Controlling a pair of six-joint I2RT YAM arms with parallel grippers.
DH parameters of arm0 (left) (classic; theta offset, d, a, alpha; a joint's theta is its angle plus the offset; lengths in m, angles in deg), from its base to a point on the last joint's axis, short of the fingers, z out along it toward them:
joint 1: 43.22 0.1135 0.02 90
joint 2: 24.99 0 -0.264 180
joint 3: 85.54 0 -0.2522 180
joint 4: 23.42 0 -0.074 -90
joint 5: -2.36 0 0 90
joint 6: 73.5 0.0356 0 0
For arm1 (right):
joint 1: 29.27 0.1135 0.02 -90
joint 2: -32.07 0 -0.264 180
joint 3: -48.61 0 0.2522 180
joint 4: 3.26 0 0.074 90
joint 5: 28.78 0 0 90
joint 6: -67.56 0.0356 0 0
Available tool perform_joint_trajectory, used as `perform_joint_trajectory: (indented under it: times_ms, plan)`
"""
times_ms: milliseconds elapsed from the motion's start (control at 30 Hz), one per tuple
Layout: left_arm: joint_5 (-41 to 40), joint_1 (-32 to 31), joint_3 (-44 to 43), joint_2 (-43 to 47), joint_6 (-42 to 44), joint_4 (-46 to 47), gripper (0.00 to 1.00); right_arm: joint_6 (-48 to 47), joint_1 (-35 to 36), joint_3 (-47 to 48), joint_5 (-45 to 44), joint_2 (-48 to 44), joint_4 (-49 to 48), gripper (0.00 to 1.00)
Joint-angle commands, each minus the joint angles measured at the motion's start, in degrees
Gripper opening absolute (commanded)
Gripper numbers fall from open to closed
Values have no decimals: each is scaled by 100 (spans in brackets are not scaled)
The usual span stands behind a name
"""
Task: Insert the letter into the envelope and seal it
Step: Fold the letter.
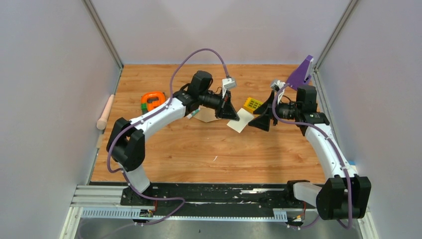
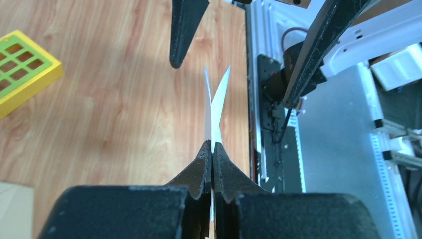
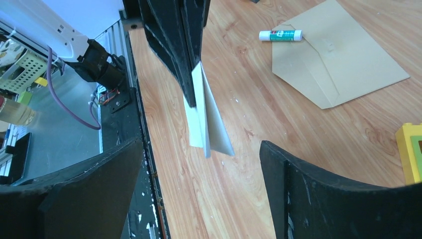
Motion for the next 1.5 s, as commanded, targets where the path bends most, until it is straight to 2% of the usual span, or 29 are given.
perform_joint_trajectory:
  times_ms: [0, 33, 167, 333, 467, 567, 733, 800, 1033, 1167, 1233, 1367, 1467]
  plan:
    - [651, -10, 791, 228, -1976, 2575, 0, 386, -26, -69, 268, -104, -545, 89]
    - [650, -10, 921, 231, -2443, 3273, 0, 422, -26, -68, 309, -92, -573, 88]
    - [572, -10, 1513, 234, -3491, 4879, 0, 561, -24, -121, 474, -53, -673, 87]
    - [371, 2, 2029, 243, -4296, 6590, 0, 581, -18, -171, 503, -51, -741, 86]
    - [128, 33, 2337, 246, -4679, 7333, 0, 640, -16, -222, 538, -27, -835, 86]
    - [7, 34, 2437, 224, -4738, 7506, 0, 780, -6, -288, 631, 29, -985, 81]
    - [-72, 34, 2493, 177, -4794, 7703, 0, 864, 66, -330, 750, 111, -1097, 51]
    - [-66, 34, 2485, 166, -4764, 7676, 0, 876, 96, -334, 747, 117, -1118, 45]
    - [-29, 34, 2468, 155, -4472, 7322, 0, 954, 116, -335, 791, 58, -1161, 42]
    - [17, 34, 2427, 157, -4283, 7091, 0, 978, 118, -310, 740, 20, -1173, 52]
    - [59, 34, 2392, 163, -4158, 6929, 0, 986, 119, -297, 712, -2, -1173, 52]
    - [91, 25, 2332, 168, -3902, 6589, 0, 997, 117, -296, 701, -16, -1173, 44]
    - [109, 20, 2320, 177, -3711, 6385, 0, 1003, 111, -274, 661, -15, -1164, 43]
